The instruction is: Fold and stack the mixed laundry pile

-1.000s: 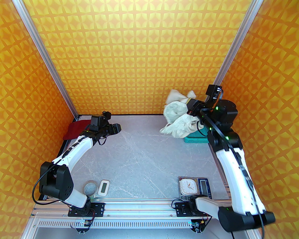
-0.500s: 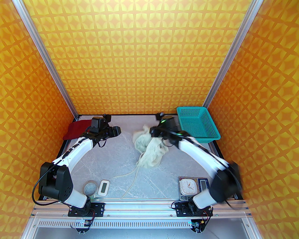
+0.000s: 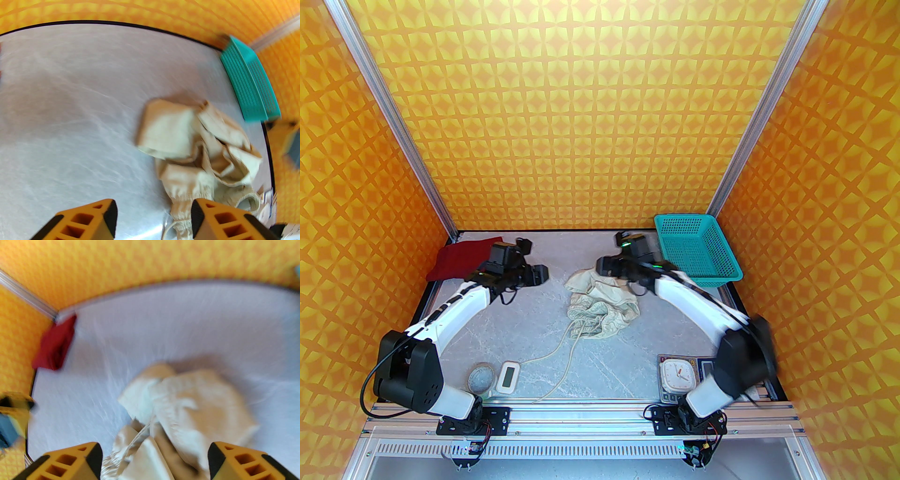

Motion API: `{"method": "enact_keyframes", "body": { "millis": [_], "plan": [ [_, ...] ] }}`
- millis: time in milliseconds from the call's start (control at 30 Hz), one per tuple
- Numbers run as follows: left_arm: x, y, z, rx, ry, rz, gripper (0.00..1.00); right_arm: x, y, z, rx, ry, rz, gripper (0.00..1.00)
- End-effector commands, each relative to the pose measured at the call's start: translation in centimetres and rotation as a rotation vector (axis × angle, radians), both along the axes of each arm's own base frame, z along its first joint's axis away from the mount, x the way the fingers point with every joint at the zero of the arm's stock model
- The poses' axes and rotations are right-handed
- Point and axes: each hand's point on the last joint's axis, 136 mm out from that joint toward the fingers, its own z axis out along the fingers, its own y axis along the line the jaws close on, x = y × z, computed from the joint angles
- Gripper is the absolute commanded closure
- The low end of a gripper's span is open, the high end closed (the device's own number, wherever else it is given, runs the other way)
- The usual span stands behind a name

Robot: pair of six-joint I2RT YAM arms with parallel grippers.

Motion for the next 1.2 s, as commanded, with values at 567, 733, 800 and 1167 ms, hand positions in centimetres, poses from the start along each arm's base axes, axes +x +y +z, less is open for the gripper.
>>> {"method": "enact_keyframes", "body": {
  "millis": [567, 733, 800, 1167],
  "plan": [
    [-8.8, -10.7, -6.3, 0.181, 0.049, -0.424, 0.30, -13.4, -4.5, -9.3, -0.029, 0.370, 0.021, 0.32],
    [-7.9, -7.9, -8.9, 0.228, 0.115, -0.359, 0.27, -14.8, -0.7, -9.1, -0.038, 0.375, 0.116, 0.32],
    [-7.7, -7.6, -9.8, 0.255, 0.126, -0.362, 0.27, -15.4, 1.0, -9.2, -0.048, 0.379, 0.153, 0.31],
    [-4.2, -8.8, -13.0, 0.302, 0.161, -0.364, 0.37, -18.3, 3.9, -13.6, -0.084, 0.474, 0.166, 0.31]
  ]
}}
